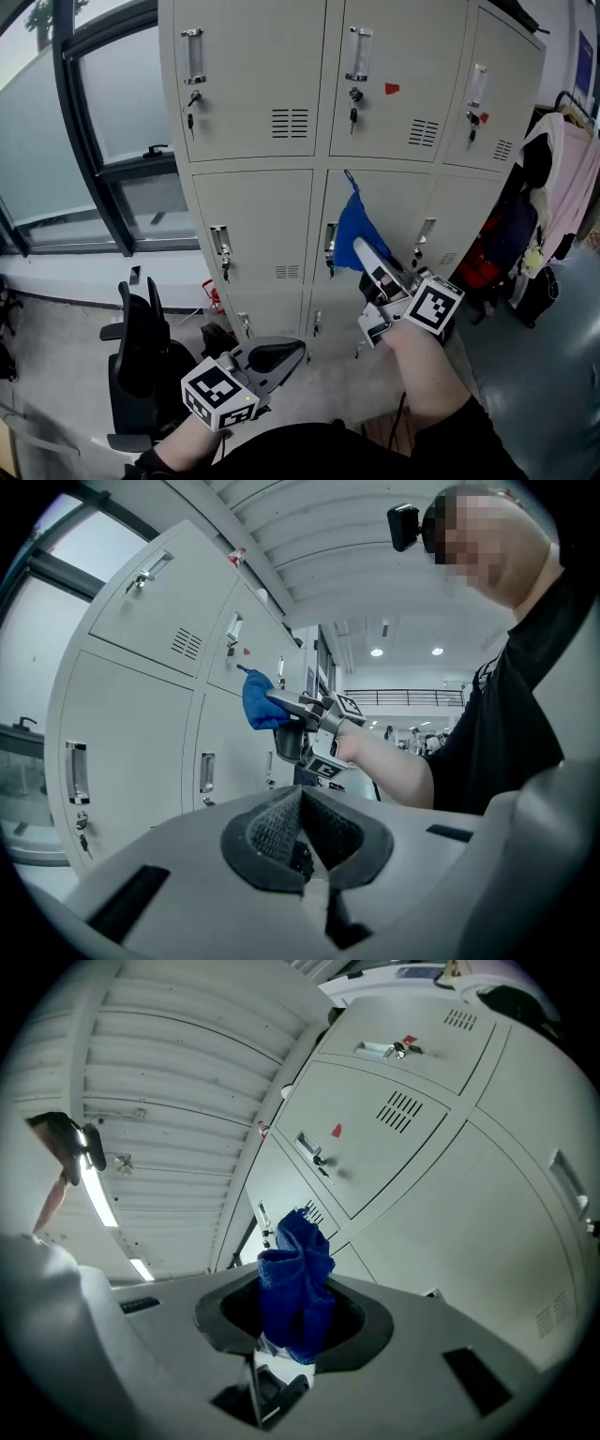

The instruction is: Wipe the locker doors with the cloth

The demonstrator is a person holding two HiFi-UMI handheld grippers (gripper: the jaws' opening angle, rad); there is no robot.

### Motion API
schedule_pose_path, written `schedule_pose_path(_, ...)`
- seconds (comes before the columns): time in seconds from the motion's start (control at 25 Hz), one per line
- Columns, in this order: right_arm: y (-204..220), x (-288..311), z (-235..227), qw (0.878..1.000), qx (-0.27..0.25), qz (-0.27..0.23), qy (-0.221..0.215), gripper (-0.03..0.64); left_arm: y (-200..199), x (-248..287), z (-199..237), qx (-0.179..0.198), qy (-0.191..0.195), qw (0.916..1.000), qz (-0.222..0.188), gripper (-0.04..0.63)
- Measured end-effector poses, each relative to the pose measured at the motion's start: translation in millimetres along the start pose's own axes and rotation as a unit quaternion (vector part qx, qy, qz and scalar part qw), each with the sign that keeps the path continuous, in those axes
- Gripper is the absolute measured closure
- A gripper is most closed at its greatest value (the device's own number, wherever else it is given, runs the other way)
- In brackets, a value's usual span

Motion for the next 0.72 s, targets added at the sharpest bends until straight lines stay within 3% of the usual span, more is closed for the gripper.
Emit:
schedule_pose_path(0.4,-27.5,43.1,-78.9,0.995,0.071,0.025,-0.069,0.514,9.3,95.9,18.5,-0.003,-0.071,0.9974,0.012,0.588)
schedule_pose_path(0.72,-23.6,80.3,-102.2,0.989,0.111,0.062,-0.073,0.514,16.4,104.2,38.7,-0.018,-0.079,0.9965,0.020,0.588)
Point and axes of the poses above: the fingertips, and each gripper's own axes: x forward along the fingers, z to its left, y out of its underside, the point moved 3 cm from there along -x, backward along the fingers, and after that the axes turned 10 degrees about -z, right-handed, at the moved point
